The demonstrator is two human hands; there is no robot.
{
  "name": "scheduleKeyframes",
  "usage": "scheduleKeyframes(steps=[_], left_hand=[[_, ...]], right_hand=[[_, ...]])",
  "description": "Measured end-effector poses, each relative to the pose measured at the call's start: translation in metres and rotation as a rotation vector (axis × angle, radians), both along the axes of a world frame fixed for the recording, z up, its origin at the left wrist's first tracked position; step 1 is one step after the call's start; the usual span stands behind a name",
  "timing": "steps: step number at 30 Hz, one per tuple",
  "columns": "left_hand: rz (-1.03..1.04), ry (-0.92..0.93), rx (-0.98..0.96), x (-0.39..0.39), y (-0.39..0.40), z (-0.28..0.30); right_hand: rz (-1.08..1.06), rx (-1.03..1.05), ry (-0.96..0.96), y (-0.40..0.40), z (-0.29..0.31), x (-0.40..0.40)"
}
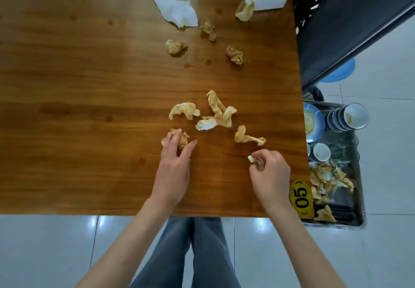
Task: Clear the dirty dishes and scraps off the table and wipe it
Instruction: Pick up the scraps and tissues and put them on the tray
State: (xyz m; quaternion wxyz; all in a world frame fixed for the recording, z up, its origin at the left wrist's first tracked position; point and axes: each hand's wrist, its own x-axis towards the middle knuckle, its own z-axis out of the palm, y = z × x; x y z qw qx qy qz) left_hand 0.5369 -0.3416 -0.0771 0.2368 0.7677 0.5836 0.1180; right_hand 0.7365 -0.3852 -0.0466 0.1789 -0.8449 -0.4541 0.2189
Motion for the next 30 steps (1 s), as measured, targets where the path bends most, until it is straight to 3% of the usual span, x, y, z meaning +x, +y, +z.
scheduleKeyframes(steps=[7,11,14,20,26,30], left_hand=[[0.153,-0.151,0.045,-0.002,0.004,0.009],[0.161,-0.067,0.065,-0.005,0.012,0.010],[0.164,-0.035,-0.003,-0.006,0.018,0.004],[0.152,-0.063,0.087,-0.009,0.024,0.001],[0.334,-0.197,0.286,-0.012,0.056,0.027],[0.296,-0.272,0.315,0.003,0.079,0.035]], right_hand=[[0.121,0.204,-0.040,0.030,0.008,-0.004],[0.221,0.059,-0.186,0.052,0.003,0.000],[0.248,-0.085,-0.111,0.056,-0.008,0.002],[0.254,-0.012,-0.063,0.053,-0.017,-0.002],[0.212,0.223,-0.011,0.077,-0.005,-0.017],[0.309,0.143,-0.053,0.100,-0.002,-0.029]])
